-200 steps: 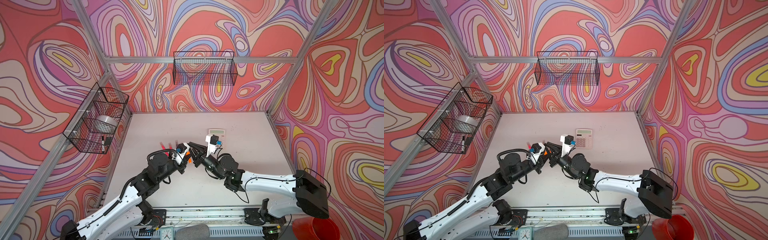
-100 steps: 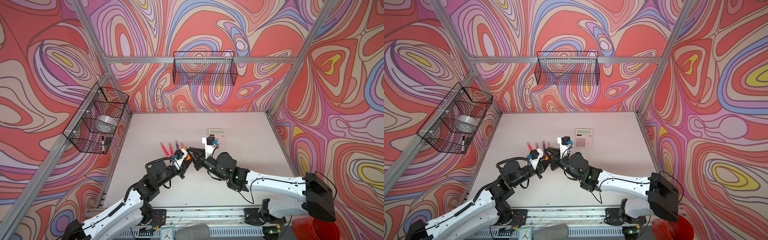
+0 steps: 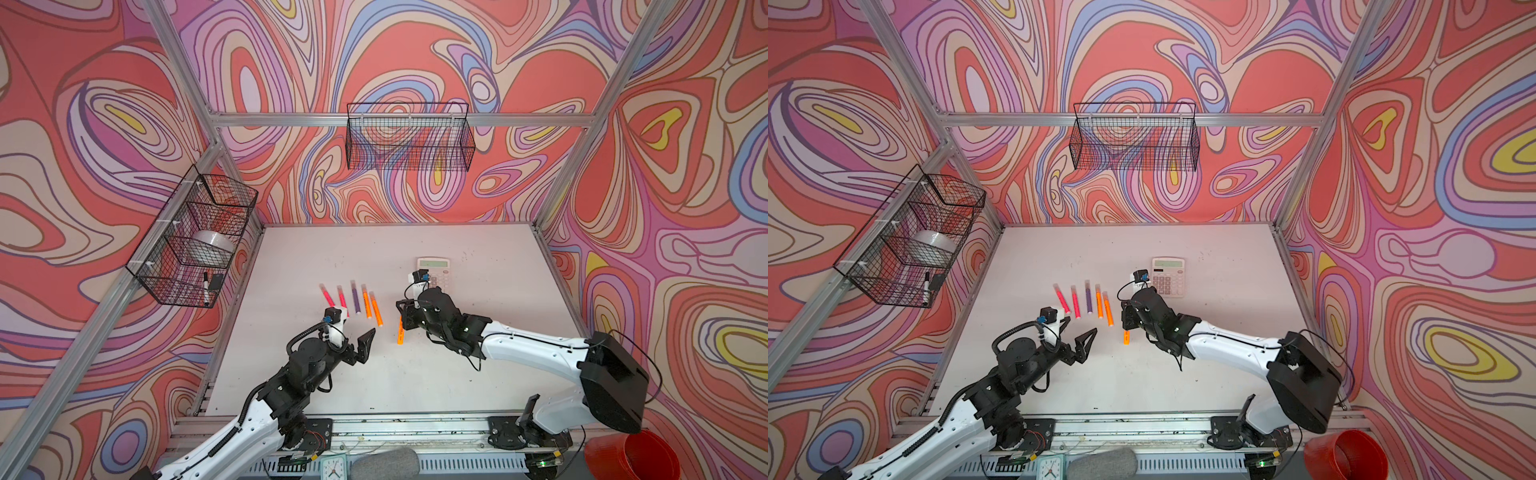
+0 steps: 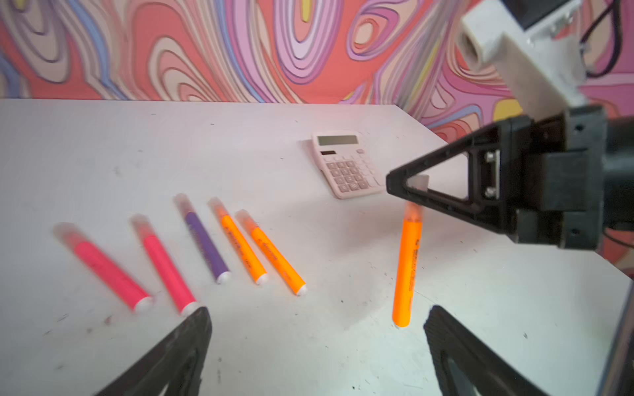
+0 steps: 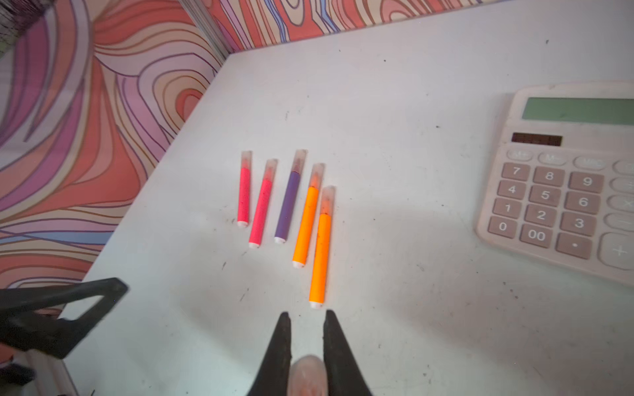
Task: Insert the pens into the pen caps
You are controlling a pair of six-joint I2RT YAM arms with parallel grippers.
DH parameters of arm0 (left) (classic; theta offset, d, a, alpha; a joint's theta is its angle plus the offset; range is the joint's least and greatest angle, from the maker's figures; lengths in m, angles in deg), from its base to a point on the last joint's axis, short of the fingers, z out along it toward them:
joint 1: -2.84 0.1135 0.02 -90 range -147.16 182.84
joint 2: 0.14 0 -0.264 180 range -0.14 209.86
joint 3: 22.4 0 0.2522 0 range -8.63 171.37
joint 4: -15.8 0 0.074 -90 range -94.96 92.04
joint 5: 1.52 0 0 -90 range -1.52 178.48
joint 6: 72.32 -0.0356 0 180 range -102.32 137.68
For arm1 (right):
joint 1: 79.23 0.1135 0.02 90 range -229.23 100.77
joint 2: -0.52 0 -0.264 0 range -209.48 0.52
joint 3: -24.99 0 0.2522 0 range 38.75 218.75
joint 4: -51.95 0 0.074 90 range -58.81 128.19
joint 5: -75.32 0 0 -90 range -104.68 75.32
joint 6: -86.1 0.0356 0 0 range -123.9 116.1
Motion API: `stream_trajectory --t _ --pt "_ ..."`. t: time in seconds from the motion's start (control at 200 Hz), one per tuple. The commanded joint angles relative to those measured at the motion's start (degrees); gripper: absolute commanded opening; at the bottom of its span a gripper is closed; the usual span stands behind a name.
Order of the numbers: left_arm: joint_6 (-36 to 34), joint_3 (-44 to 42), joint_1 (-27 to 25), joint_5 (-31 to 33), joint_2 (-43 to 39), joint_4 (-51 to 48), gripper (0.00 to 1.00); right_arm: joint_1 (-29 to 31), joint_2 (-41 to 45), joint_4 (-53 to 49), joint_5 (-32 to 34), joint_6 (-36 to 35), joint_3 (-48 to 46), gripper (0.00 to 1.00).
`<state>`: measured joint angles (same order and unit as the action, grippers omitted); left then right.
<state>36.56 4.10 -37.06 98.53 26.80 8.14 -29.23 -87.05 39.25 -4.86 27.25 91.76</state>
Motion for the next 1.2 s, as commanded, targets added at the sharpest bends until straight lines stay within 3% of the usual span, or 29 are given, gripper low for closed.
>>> stream_trajectory --t 0.0,0.31,0.411,0.541,0.651,0.706,0.731,0.791,0.896,0.976,1.066,1.137,1.192 --pt "3.26 2.74 0.18 13.08 -4.53 -9.49 1.00 -2.36 -7.62 -7.98 -2.63 -1.90 6.39 0.00" --pt "7.29 5.72 0.43 33.58 -7.09 -20.84 1.00 -7.89 -31.12 -17.32 -10.23 -4.63 28.55 0.00" --pt "7.42 5.14 0.69 39.76 -7.23 -19.47 1.00 -7.99 -35.90 -18.79 -11.12 -4.86 33.47 0.00" --pt "4.42 3.59 1.52 40.93 -6.35 -13.11 1.00 -8.38 -38.65 -18.49 -10.97 -4.01 35.61 0.00" --pt "0.19 2.91 2.53 39.42 -3.48 -6.80 1.00 -8.77 -37.67 -16.95 -11.23 -4.17 34.74 0.45" --pt "-1.39 3.22 3.37 40.00 -1.11 -4.80 1.00 -8.71 -35.95 -16.22 -11.28 -4.60 33.82 0.62" --pt "-1.96 3.53 3.73 40.31 -0.04 -4.38 1.00 -8.71 -34.96 -15.96 -11.32 -4.74 33.39 0.77" --pt "-3.67 4.07 5.20 40.02 2.56 -2.94 1.00 -8.73 -32.11 -15.69 -10.60 -5.30 32.15 0.93" --pt "-11.50 1.00 6.94 37.52 7.01 9.95 1.00 -8.78 -24.87 -15.94 -6.43 -5.49 28.74 0.98" --pt "-15.59 -1.46 8.66 39.55 11.89 21.09 0.99 -8.86 -16.46 -14.36 -1.30 -5.32 23.65 0.98" --pt "-15.63 -1.06 10.97 46.14 18.37 25.11 0.99 -10.23 -6.19 -14.05 6.33 -4.63 18.22 0.98" --pt "-13.52 -1.57 15.05 43.52 24.17 29.03 0.99 -12.34 0.83 -15.14 17.24 -0.24 13.97 0.98" --pt "-11.63 -1.10 17.69 41.21 29.42 29.84 0.98 -14.75 5.58 -11.12 20.25 -0.32 9.49 0.98"
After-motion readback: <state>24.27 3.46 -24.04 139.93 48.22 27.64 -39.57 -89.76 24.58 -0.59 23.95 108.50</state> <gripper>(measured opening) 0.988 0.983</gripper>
